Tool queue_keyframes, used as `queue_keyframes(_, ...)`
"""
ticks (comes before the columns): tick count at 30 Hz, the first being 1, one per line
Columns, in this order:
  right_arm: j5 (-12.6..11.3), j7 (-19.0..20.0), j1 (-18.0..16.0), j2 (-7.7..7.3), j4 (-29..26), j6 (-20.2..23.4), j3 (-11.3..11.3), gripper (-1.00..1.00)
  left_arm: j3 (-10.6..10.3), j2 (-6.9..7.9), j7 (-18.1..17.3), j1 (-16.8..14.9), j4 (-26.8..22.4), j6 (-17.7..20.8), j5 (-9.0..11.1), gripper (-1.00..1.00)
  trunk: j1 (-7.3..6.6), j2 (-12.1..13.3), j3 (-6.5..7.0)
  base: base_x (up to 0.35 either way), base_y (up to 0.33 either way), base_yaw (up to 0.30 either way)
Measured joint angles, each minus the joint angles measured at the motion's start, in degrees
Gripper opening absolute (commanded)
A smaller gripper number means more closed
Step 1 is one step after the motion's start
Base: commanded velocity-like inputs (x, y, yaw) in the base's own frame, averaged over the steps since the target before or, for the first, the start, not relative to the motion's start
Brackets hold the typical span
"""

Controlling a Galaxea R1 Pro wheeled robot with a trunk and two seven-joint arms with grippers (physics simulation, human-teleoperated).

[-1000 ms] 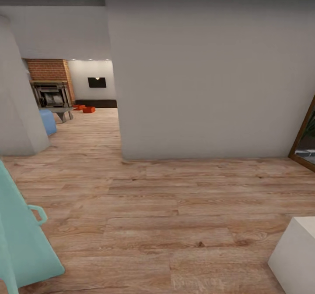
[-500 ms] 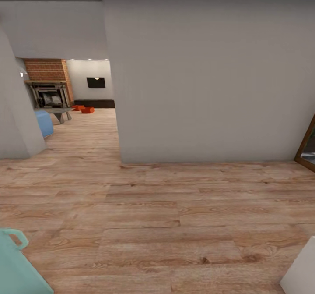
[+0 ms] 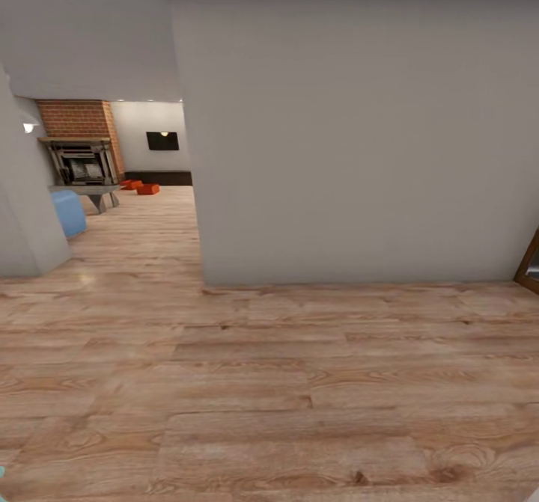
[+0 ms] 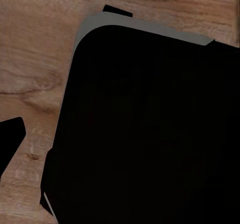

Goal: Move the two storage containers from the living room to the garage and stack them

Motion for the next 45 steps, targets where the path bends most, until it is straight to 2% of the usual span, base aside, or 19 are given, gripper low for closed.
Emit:
queue_keyframes(15, -0.53, 0.00, 0.02, 0.60, 0.00, -0.06, -0.45, 1.00, 0.00, 0.00, 0.00, 0.00, -0.08, -0.34, 0.00, 1.00, 0.00, 0.00, 0.00, 0.326, 0.000, 0.000)
queue_keyframes(32, -0.63, 0.00, 0.01, 0.63, 0.00, -0.14, -0.59, 1.00, 0.00, -0.04, 0.00, 0.00, -0.08, -0.46, 0.00, 1.00, 0.00, 0.00, 0.00, 0.326, 0.000, 0.002)
queue_keyframes(45, -0.54, 0.00, 0.00, 0.37, -0.07, -0.33, -0.74, 1.00, 0.00, -0.09, 0.00, 0.00, -0.08, -0.56, -0.03, 1.00, 0.00, 0.00, 0.00, 0.326, 0.000, 0.237)
